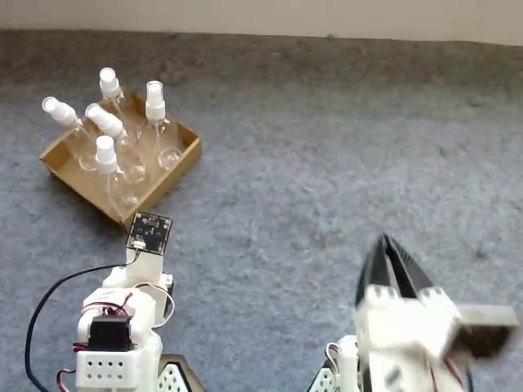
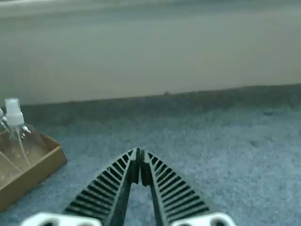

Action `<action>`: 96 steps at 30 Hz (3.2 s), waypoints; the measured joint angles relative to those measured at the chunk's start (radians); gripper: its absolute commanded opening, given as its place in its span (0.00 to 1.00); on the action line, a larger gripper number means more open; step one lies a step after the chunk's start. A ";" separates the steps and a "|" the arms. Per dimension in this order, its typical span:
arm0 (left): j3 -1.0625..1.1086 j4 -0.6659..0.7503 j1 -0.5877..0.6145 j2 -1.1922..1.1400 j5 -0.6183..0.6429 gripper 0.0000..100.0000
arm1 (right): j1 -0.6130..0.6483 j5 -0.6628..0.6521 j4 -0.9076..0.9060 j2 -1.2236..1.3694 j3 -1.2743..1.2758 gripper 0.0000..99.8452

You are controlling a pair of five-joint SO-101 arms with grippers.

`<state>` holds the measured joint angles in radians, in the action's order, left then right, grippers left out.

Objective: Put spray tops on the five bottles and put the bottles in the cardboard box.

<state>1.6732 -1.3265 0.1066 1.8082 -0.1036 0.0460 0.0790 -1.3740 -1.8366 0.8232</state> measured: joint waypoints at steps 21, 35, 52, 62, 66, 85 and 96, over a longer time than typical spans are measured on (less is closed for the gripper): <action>0.000 0.000 0.000 0.000 0.000 0.01 | 0.005 0.000 0.333 0.009 0.824 0.00; 0.000 0.000 0.000 0.000 0.000 0.01 | 0.005 0.000 0.318 0.009 0.845 0.00; 0.000 0.000 0.000 0.000 0.000 0.01 | 0.006 -0.172 0.130 0.009 0.845 0.00; 0.000 0.000 0.000 0.000 0.000 0.01 | 0.006 -0.173 0.130 0.009 0.845 0.00; 0.000 0.000 0.000 0.000 0.000 0.01 | 0.006 -0.173 0.130 0.009 0.845 0.00; 0.000 0.000 0.000 0.000 0.000 0.01 | 0.006 -0.173 0.130 0.009 0.845 0.01; 0.000 0.000 0.000 0.000 0.000 0.01 | 0.006 -0.173 0.130 0.009 0.845 0.01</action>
<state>1.6732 -1.3265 0.1066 1.8082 -0.1036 0.0522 -0.0944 -1.2436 -1.8274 1.6686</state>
